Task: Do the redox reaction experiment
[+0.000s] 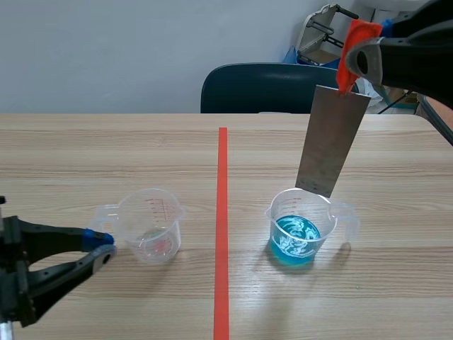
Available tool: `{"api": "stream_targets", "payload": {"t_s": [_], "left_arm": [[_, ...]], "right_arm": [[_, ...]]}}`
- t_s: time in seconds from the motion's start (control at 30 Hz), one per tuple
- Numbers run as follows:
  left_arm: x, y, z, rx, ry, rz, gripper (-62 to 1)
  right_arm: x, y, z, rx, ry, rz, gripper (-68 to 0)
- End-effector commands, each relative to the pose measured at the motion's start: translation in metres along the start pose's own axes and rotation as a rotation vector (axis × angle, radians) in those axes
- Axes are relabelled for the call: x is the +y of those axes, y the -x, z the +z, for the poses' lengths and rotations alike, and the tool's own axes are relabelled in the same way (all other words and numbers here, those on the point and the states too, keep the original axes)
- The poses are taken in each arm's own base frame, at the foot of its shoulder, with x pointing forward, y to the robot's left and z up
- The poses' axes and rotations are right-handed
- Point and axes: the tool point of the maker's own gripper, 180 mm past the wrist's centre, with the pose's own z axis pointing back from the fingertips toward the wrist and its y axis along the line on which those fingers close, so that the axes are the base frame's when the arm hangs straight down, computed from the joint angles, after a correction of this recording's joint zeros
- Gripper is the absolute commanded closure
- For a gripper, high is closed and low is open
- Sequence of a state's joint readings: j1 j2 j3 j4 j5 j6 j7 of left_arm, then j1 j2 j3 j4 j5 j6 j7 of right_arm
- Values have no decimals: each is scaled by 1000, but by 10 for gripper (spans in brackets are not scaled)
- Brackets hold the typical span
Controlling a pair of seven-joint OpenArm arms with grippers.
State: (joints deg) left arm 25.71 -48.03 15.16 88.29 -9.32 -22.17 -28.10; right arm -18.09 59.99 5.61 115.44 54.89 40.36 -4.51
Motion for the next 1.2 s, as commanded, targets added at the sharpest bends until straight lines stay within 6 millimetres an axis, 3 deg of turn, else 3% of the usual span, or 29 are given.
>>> {"api": "stream_targets", "payload": {"t_s": [0.0,0.23,0.6,0.73,1.17], "left_arm": [[-3,-11,-9,-44,11,-8,-85],[-22,-23,-45,-85,78,-11,-85],[-25,-42,-80,-156,84,-34,-85],[-31,-40,-96,-143,105,-35,-40],[-40,-39,-140,-170,146,-10,-40]], "right_arm": [[-2,-8,0,-29,-1,7,-8],[-2,-8,0,-29,-1,7,-8],[-2,-8,0,-28,-1,7,-8],[-2,-8,0,-28,-1,7,-8],[-2,-8,0,-29,-1,7,-8]]}}
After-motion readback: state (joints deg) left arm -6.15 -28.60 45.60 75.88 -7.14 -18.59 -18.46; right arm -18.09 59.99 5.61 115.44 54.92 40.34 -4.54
